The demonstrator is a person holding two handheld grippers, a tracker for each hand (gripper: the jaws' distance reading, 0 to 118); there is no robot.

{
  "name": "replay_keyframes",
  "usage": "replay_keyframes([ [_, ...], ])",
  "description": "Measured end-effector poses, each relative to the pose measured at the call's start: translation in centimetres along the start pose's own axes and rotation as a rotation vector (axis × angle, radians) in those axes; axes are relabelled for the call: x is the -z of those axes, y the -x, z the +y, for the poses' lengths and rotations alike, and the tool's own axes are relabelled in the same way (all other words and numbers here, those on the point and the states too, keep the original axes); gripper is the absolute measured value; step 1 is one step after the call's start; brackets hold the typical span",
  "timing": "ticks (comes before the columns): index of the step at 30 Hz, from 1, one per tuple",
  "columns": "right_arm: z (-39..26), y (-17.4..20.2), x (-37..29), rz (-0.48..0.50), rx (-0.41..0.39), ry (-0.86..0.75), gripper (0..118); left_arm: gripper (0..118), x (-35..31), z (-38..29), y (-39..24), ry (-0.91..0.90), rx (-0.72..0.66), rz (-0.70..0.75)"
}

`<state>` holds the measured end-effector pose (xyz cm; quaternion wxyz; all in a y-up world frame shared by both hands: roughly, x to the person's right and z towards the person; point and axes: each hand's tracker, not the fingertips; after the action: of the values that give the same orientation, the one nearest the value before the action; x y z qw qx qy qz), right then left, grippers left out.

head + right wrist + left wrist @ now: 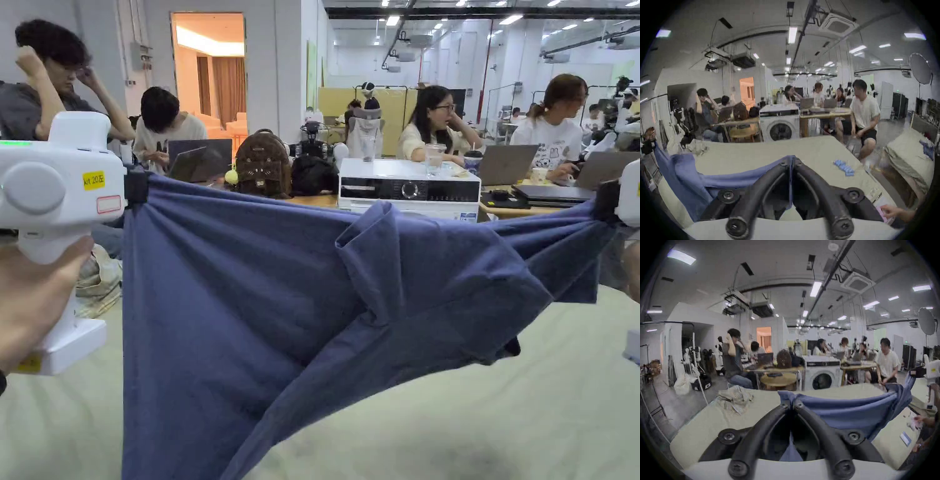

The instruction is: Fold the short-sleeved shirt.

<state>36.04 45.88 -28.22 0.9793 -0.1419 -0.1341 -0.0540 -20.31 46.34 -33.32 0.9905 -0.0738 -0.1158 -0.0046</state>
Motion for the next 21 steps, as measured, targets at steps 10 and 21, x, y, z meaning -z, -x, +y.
replay_keyframes([
  [10, 8.9, 4.8, 4.6, -0.062, -0.102, -0.097, 0, 0, 4.9, 7.1, 0.0, -0.065, 0.038, 0.089],
  [21, 16.7, 7.6, 7.4, -0.138, -0.180, -0.200, 0, 0, 10.3, 10.9, -0.3, -0.092, 0.022, 0.138],
])
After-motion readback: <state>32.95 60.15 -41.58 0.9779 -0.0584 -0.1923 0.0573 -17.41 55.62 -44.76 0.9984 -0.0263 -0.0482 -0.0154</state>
